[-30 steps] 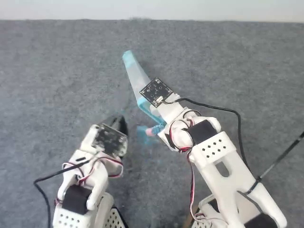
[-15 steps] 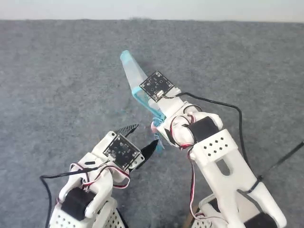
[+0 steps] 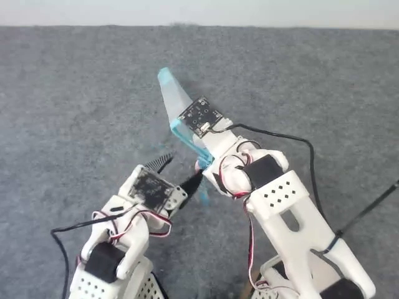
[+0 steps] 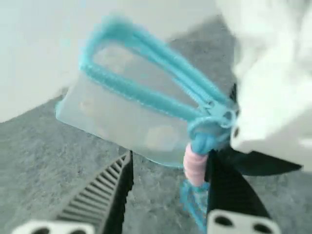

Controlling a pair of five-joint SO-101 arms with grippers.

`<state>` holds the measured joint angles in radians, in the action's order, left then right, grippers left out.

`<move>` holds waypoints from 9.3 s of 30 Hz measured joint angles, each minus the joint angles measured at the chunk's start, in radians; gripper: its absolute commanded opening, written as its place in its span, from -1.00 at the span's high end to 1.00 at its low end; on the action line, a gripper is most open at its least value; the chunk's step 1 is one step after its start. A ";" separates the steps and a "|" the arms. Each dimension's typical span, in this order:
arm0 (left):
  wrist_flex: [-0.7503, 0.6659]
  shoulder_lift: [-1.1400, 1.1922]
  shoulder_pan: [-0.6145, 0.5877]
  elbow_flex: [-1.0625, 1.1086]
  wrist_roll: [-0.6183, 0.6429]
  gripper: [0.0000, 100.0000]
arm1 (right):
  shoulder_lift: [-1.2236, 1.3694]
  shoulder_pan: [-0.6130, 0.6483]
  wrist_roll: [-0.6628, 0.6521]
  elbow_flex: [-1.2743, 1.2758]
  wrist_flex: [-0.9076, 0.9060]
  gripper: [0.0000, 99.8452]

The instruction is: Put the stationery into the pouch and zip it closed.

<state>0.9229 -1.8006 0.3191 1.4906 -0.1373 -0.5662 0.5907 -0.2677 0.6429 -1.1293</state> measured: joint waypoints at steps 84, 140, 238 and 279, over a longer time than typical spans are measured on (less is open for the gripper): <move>-0.061 0.002 -0.290 0.032 0.020 0.98 | -0.049 0.227 -0.204 -0.005 0.219 0.21; -0.051 0.002 -0.404 0.034 0.021 0.98 | 0.129 -0.051 -0.186 0.063 0.288 0.99; -0.173 0.000 -0.393 0.169 0.077 0.74 | -0.881 -0.307 -0.089 0.609 0.025 0.36; 0.236 0.002 -0.393 0.203 0.077 0.74 | -1.237 -0.608 -0.089 1.019 -0.160 0.59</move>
<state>1.1592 -1.7990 -0.0736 1.6932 -0.0606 -1.8029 -0.0169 -0.3567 1.6617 -1.2889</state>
